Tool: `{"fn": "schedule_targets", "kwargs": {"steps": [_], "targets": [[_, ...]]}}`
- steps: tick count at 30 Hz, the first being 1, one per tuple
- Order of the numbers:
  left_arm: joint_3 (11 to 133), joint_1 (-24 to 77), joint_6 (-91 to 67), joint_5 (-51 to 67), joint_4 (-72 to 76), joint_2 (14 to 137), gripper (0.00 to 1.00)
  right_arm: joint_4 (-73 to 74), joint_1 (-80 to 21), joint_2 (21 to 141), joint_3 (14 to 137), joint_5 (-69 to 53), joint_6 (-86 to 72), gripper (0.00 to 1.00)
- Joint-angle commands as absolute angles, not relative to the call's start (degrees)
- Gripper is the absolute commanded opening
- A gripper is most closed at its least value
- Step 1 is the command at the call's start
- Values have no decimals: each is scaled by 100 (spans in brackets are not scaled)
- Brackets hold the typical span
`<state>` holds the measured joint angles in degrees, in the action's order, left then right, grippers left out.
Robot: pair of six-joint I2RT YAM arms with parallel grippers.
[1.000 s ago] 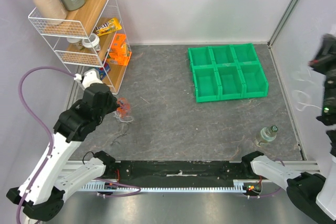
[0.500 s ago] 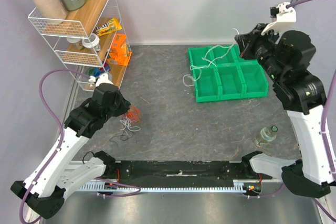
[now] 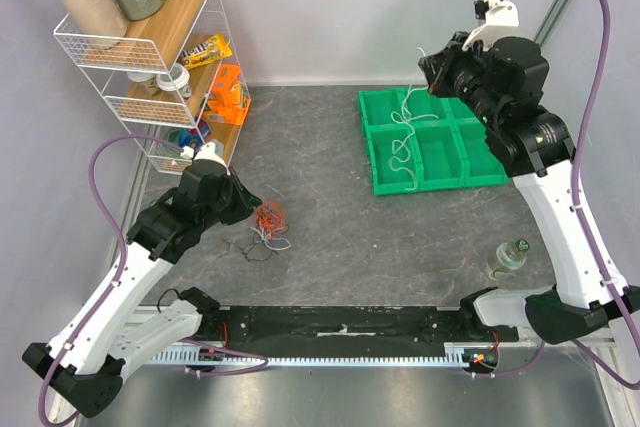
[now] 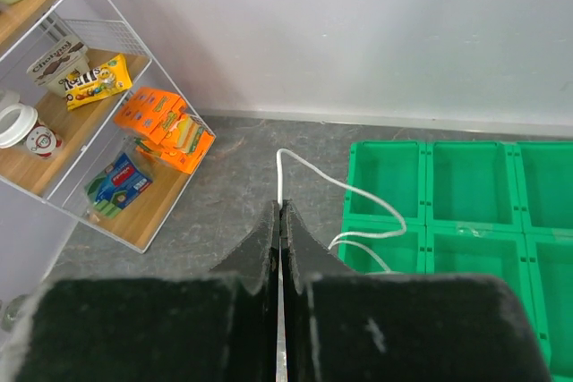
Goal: Untangle the cables
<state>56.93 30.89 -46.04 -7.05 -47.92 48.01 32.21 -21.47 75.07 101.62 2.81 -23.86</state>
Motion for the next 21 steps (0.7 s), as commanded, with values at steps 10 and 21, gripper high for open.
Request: {"fn": "schedule_targets", "kwargs": {"steps": [10, 21], "targets": [[5563, 3094, -4703, -229, -4298, 4720, 2, 2840, -2136, 7515, 10285, 580, -1907, 0], [5714, 3102, -4684, -26, -4404, 4756, 2, 2295, -2145, 7479, 8615, 572, -2021, 0]]}}
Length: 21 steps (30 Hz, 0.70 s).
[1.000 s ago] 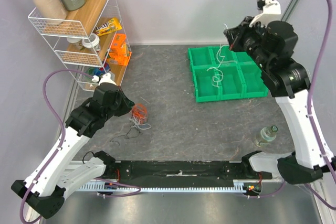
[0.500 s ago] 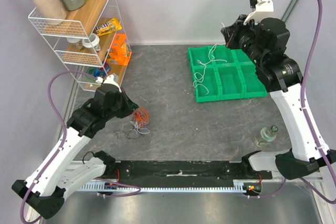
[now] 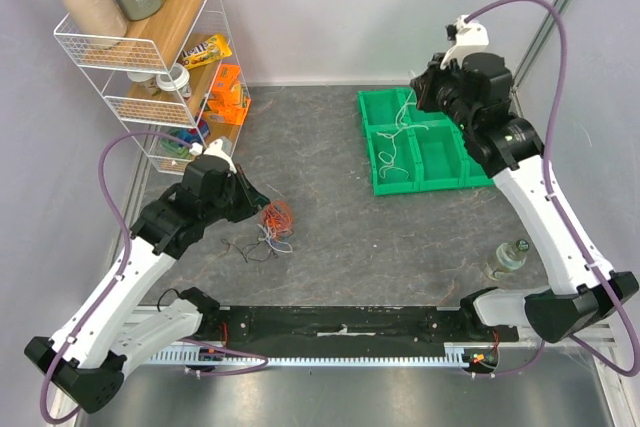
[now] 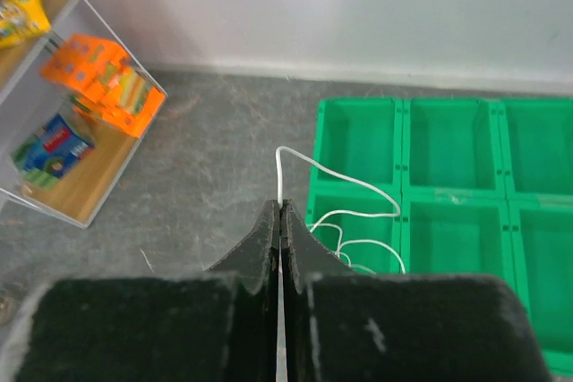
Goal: Untangle the cables
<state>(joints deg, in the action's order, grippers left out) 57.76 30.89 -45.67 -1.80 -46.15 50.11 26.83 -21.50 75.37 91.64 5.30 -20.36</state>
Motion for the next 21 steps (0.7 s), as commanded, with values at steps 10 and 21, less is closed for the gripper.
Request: {"fn": "schedule_targets", "kwargs": {"steps": [10, 21], "targets": [[5599, 3102, -4851, -158, -4448, 4482, 2, 2706, -2144, 8181, 7831, 89, -2364, 0], [5661, 3102, -4930, 202, -4289, 4738, 2, 3190, -2127, 9605, 8173, 309, -1916, 0]]}}
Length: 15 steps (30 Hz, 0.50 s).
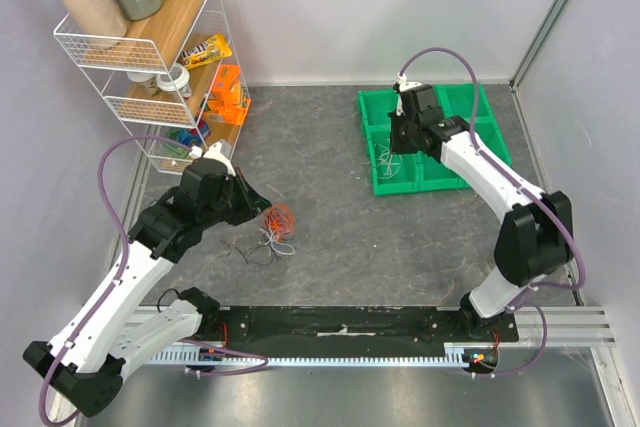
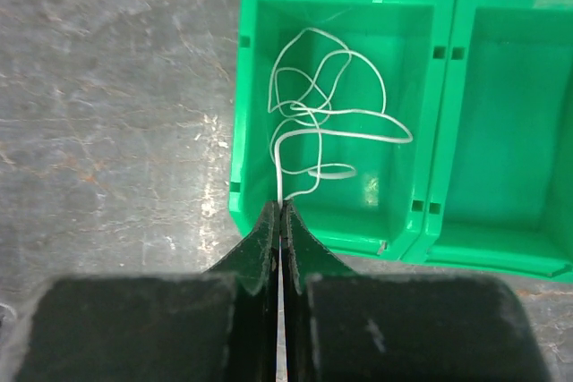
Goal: Untangle the cables
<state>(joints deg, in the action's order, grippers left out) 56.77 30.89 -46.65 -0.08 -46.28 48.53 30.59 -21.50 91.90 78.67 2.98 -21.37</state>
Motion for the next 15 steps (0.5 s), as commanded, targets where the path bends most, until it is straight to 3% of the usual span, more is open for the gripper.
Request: {"fn": "schedule_targets", "kwargs": {"steps": [1, 6, 7, 9, 11, 15], "targets": [[5643, 3094, -4965, 228, -4254, 4720, 2, 3330, -2127, 9833, 8270, 221, -1907, 0], [5651, 3094, -4904, 281, -4087, 4904, 1, 3849, -2127, 10608, 8727, 307, -1714, 1], [5721, 3094, -4896, 325, -4078, 5000, 2, 3937, -2127, 10617, 8797, 386, -1653, 8], [5906, 3094, -4861, 578, -4078, 5211, 2, 4208, -2127, 10591, 9008, 500, -1521, 38], [5941, 3102, -4782, 764, -3973, 5404, 1, 4262, -2136, 10433, 9018, 649, -1424, 53], [5731, 3094, -4974, 957, -3807, 5633, 2, 4482, -2293, 9933, 8948, 826, -1380, 64]]}}
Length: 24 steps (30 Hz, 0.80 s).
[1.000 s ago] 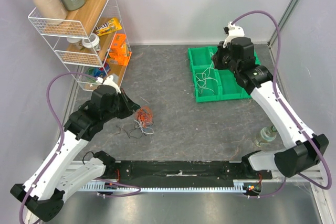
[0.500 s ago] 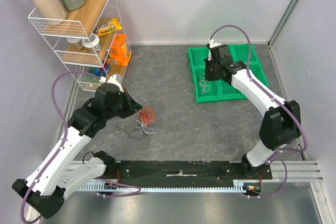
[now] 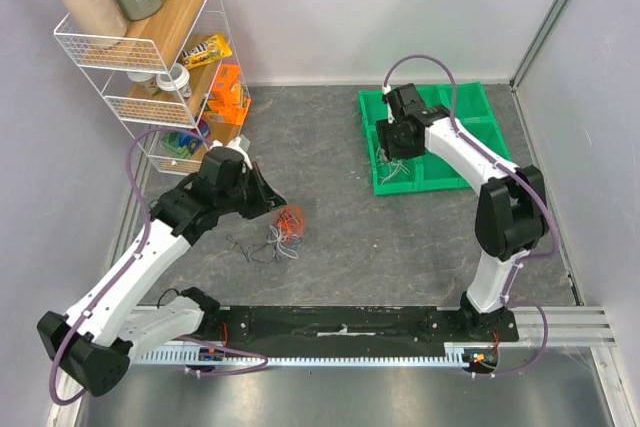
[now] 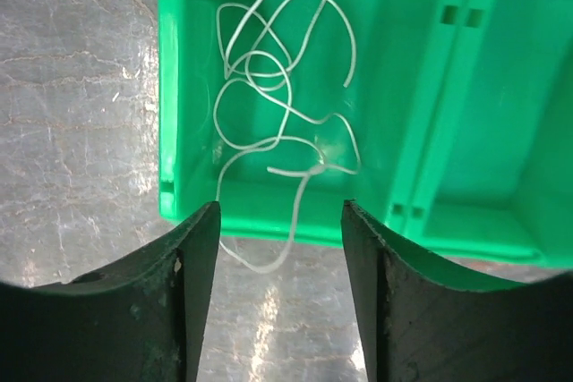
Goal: Untangle the cables
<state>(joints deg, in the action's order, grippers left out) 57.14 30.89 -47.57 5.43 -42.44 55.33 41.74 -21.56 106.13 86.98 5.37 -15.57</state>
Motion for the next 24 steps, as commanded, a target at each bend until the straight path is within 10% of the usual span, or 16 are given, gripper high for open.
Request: {"fn": "schedule_targets", "kwargs": {"steps": [1, 10, 24], "targets": [[5652, 3102, -5009, 1089, -3640, 5642, 2, 4491, -2372, 9792, 8869, 809, -1389, 65], [5362, 3111, -4922, 2250, -2857, 6284, 2, 3633, -4455, 8211, 7131, -243, -1581, 65], [4220, 3103, -6116, 2857, -1565, 5714, 2, 1118, -4895, 7137, 5678, -2021, -2047, 58]]}}
